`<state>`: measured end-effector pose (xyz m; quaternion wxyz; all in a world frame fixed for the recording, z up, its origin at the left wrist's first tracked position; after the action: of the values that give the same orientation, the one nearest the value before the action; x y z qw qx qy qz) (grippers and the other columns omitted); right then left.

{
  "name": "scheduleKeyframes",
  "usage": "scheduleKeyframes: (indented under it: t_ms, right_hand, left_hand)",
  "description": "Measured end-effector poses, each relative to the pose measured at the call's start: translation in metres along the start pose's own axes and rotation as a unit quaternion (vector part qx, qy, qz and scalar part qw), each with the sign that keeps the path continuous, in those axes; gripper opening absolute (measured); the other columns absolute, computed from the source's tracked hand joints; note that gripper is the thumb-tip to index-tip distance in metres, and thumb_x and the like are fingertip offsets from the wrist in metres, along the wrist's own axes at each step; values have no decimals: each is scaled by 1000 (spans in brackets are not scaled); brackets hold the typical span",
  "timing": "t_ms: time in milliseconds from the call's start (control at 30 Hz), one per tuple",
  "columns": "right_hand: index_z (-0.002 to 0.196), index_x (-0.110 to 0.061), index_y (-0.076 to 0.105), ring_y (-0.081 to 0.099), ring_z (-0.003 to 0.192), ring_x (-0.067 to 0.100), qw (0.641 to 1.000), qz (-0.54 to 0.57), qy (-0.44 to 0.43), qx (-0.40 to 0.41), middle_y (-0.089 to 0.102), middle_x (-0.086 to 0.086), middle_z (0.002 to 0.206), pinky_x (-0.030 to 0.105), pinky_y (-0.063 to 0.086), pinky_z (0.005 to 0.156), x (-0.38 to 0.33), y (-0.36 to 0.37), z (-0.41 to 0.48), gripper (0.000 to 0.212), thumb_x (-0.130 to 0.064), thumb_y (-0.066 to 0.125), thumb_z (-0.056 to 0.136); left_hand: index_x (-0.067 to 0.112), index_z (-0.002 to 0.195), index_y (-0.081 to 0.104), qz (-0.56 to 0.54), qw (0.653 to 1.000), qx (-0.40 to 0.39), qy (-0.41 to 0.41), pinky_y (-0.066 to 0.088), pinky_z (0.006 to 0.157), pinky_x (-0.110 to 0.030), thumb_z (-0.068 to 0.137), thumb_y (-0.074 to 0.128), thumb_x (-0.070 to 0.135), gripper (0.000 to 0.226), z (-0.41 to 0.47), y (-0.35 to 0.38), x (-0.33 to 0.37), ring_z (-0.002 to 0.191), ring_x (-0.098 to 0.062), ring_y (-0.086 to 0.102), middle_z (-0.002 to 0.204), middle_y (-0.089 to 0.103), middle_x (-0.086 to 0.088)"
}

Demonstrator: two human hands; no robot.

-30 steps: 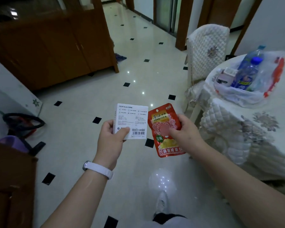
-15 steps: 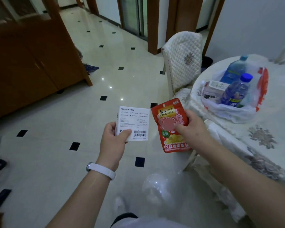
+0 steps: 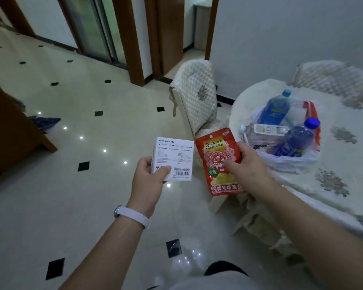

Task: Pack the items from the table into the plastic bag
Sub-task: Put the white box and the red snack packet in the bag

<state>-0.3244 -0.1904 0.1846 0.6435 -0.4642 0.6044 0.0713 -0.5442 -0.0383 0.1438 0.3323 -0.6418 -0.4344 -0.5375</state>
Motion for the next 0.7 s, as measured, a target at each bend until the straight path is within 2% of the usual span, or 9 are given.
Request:
scheduleKeyframes:
  t_ms: [133, 367, 500, 600, 700]
  right_hand:
    - [134, -26, 48, 63, 89, 9, 998, 8, 32, 51, 63, -8, 118, 21, 49, 66, 10, -8, 26, 45, -22, 65, 92]
    - [134, -27, 48, 63, 94, 8, 982, 50, 93, 156, 63, -11, 114, 17, 46, 64, 46, -48, 94, 44, -25, 64, 93]
    - [136, -29, 47, 63, 100, 12, 970, 79, 125, 194, 62, -8, 123, 31, 53, 81, 64, -73, 147, 41, -32, 58, 96]
    - [132, -32, 48, 64, 101, 13, 959, 85, 154, 224, 63, -9, 122, 41, 55, 87, 72, -100, 183, 43, -35, 64, 93]
    - [131, -31, 48, 62, 92, 7, 945, 92, 147, 277, 62, -13, 113, 27, 52, 75, 70, -144, 207, 39, -31, 62, 94]
  left_hand:
    - [13, 106, 53, -5, 999, -49, -8, 54, 71, -28, 87, 65, 5, 23, 53, 26, 9, 92, -15, 69, 105, 70, 1]
    - [10, 111, 54, 25, 989, -145, -32, 55, 69, -25, 89, 64, 5, 24, 138, 120, 0, 92, -15, 70, 106, 71, 0]
    - [14, 109, 56, 58, 980, -187, -34, 54, 70, -27, 90, 65, 10, 22, 188, 183, 2, 93, -15, 71, 108, 71, -1]
    - [11, 111, 57, 75, 969, -232, -41, 55, 71, -29, 89, 65, 8, 23, 220, 237, 11, 94, -18, 71, 108, 72, -3]
    - [10, 112, 57, 97, 958, -268, -20, 55, 67, -26, 89, 66, 8, 24, 248, 293, 25, 91, -16, 71, 106, 72, -3]
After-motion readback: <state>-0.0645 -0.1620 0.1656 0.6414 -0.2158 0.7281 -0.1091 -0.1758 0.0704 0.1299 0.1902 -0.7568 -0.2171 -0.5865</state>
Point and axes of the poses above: each hand's wrist, its own z-axis towards the middle knuckle, its own y-axis out of the palm, x = y × z, the point moved 10 cm from there along z, towards the middle knuckle
